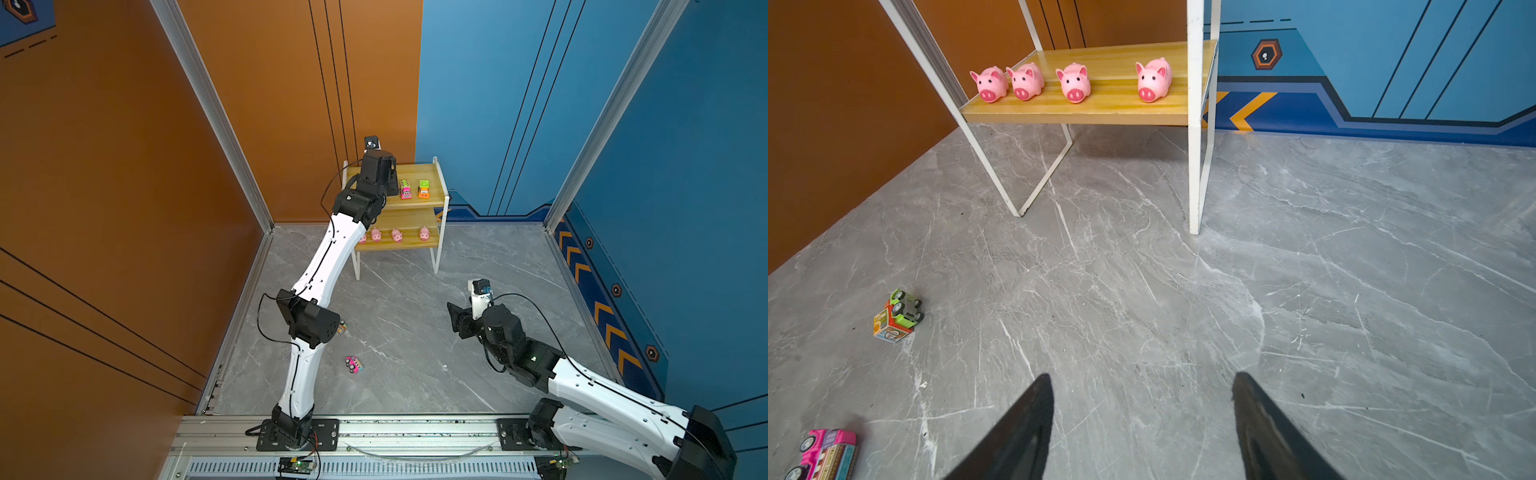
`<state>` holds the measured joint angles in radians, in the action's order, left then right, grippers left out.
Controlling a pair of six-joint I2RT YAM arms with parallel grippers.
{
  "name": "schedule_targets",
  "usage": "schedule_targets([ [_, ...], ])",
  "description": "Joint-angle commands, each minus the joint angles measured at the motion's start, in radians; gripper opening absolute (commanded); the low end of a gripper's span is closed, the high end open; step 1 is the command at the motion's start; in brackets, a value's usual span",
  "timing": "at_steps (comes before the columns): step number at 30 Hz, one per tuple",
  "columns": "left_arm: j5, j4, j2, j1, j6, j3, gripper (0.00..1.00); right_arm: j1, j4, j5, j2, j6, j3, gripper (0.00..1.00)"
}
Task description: Place and organize the plastic toys onto the shelf
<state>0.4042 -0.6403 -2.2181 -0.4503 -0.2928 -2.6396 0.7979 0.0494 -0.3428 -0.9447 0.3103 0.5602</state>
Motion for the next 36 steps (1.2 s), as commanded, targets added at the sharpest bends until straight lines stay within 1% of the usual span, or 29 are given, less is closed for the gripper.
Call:
schedule_targets([
  [1, -0.002, -0.004, -0.054, 0.009, -0.011, -0.075, 0.35, 0.003, 0.044, -0.011, -0.016, -0.023, -0.014, 0.69],
  [7, -0.009, 0.045, -0.094, 0.013, -0.014, -0.090, 0.35, 0.007, 0.062, -0.001, -0.032, -0.034, -0.011, 0.69],
  [11, 0.000, 0.049, -0.093, 0.008, -0.026, -0.078, 0.35, 0.011, 0.066, -0.005, -0.022, -0.037, -0.018, 0.69],
  [21, 0.045, 0.049, -0.018, -0.023, -0.002, -0.007, 0.35, 0.011, 0.082, -0.005, 0.004, -0.036, -0.039, 0.69],
  [26, 0.054, 0.046, 0.060, -0.035, 0.026, 0.027, 0.35, 0.014, 0.084, -0.005, 0.013, -0.029, -0.041, 0.69],
  [30, 0.044, 0.047, 0.194, -0.055, 0.047, 0.159, 0.36, 0.015, 0.075, -0.013, 0.038, -0.021, -0.045, 0.69],
  [32, 0.030, 0.048, 0.292, -0.070, 0.041, 0.286, 0.36, 0.014, 0.056, -0.018, 0.055, -0.018, -0.042, 0.69],
  [36, -0.046, 0.050, 0.494, -0.104, -0.015, 0.568, 0.36, 0.002, -0.011, -0.035, 0.099, -0.004, -0.027, 0.69],
])
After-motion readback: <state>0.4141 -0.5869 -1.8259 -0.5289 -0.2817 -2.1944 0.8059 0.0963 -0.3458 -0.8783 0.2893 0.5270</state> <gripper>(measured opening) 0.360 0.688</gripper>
